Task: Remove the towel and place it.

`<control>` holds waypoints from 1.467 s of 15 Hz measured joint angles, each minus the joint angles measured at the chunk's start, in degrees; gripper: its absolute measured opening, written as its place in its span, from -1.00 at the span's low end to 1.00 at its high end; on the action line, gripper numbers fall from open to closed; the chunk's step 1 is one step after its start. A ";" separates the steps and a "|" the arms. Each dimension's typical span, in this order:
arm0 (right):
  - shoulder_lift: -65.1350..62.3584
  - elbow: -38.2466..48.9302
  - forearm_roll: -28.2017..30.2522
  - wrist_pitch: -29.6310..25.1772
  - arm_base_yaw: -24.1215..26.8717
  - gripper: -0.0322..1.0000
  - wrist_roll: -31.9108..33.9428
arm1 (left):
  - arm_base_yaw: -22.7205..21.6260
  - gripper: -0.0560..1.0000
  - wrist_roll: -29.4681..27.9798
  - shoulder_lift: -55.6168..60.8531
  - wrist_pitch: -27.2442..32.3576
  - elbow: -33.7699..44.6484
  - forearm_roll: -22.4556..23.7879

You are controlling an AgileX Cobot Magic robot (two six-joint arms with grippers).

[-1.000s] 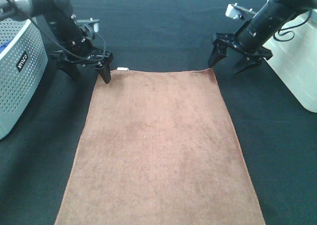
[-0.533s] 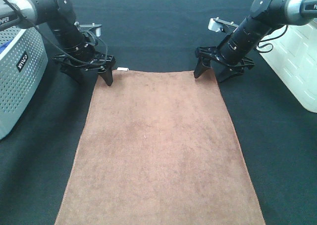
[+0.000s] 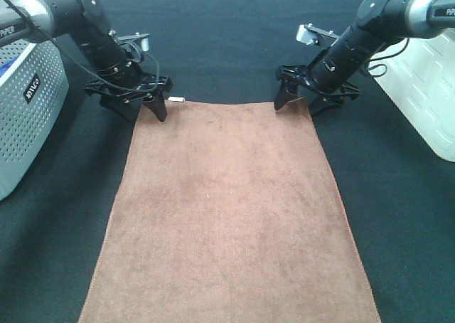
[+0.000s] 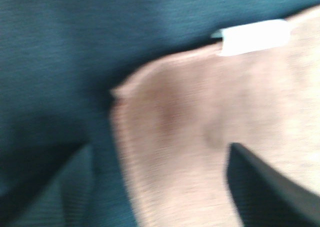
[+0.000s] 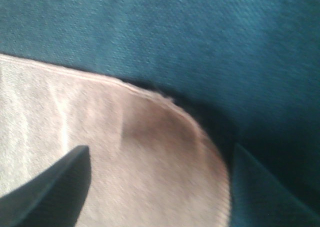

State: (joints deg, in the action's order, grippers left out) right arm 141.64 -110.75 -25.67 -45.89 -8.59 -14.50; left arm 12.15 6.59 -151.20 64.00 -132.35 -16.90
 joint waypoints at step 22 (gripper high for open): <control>0.23 -8.42 13.92 13.18 -2.86 -0.94 0.00 | 1.55 -0.87 4.18 -1.03 -12.89 -5.96 7.33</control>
State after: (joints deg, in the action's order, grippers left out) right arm 141.86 -119.18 -11.75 -32.72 -11.46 -14.50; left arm 13.69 10.77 -152.23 51.11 -138.31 -9.57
